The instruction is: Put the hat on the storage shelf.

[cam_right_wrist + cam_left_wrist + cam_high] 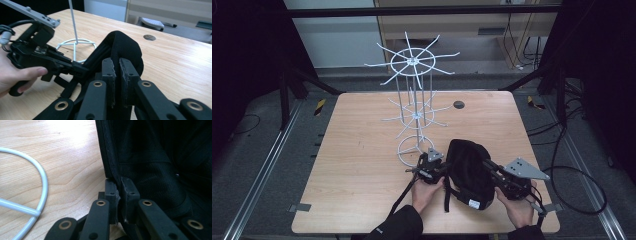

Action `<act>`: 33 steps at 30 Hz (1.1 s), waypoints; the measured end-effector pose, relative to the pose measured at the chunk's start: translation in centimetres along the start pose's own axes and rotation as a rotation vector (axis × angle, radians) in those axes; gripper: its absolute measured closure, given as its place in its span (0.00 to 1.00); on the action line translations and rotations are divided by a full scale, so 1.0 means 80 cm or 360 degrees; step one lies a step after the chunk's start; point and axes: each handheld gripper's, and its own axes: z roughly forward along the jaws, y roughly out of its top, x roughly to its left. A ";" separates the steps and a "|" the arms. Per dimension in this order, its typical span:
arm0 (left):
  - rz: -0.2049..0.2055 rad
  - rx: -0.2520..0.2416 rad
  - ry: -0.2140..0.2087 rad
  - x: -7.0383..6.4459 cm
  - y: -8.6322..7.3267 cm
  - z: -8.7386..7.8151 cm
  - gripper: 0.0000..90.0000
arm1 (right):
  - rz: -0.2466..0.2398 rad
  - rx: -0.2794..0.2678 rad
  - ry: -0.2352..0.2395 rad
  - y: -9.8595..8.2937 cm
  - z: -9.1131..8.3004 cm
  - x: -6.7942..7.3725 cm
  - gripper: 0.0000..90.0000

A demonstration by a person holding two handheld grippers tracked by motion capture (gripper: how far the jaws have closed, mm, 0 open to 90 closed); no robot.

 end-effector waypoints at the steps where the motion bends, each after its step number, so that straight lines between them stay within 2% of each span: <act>1: 0.0001 0.0005 -0.0003 0.000 0.000 -0.001 0.91 | -0.0005 -0.0001 -0.0014 0.000 -0.001 0.000 0.93; 2: 0.0005 0.0008 -0.0007 0.000 0.000 -0.003 0.89 | -0.0007 -0.0005 -0.0023 0.000 -0.001 -0.001 0.93; 4: 0.0032 0.0017 -0.0013 -0.001 0.001 -0.013 0.81 | -0.0007 -0.0011 -0.0087 0.000 -0.004 -0.005 0.94; 6: 0.0023 0.0006 -0.0023 -0.002 0.001 -0.017 0.76 | -0.0001 -0.0017 -0.0106 0.000 -0.005 -0.006 0.94; 11: 0.0076 -0.0044 -0.0020 -0.010 -0.001 -0.052 0.68 | 0.0020 -0.0028 -0.0174 -0.001 -0.010 -0.013 0.94; 13: 0.0105 -0.0083 -0.0061 -0.015 0.000 -0.071 0.66 | 0.0013 -0.0039 -0.0189 0.000 -0.012 -0.014 0.94; 14: 0.0105 -0.0083 -0.0061 -0.015 0.000 -0.071 0.66 | 0.0013 -0.0039 -0.0189 0.000 -0.012 -0.014 0.94; 16: 0.0081 -0.0130 -0.0117 -0.021 0.007 -0.084 0.66 | -0.0007 -0.0045 -0.0195 0.002 -0.013 -0.011 0.94; 21: 0.0094 -0.0166 -0.0144 -0.030 0.021 -0.087 0.69 | -0.0056 -0.0048 -0.0167 0.003 -0.013 -0.006 0.94; 26: 0.0093 -0.0200 -0.0187 -0.046 0.035 -0.084 0.67 | -0.0067 -0.0045 -0.0138 0.002 -0.013 -0.002 0.94; 28: 0.0148 -0.0212 -0.0154 -0.055 0.042 -0.084 0.67 | -0.0080 -0.0047 -0.0128 0.002 -0.013 -0.001 0.94; 29: 0.0244 -0.0228 -0.0085 -0.063 0.048 -0.084 0.66 | -0.0089 -0.0042 -0.0123 0.002 -0.014 -0.001 0.94; 33: 0.0259 -0.0234 -0.0067 -0.065 0.056 -0.085 0.62 | -0.0091 -0.0041 -0.0113 0.002 -0.014 -0.002 0.94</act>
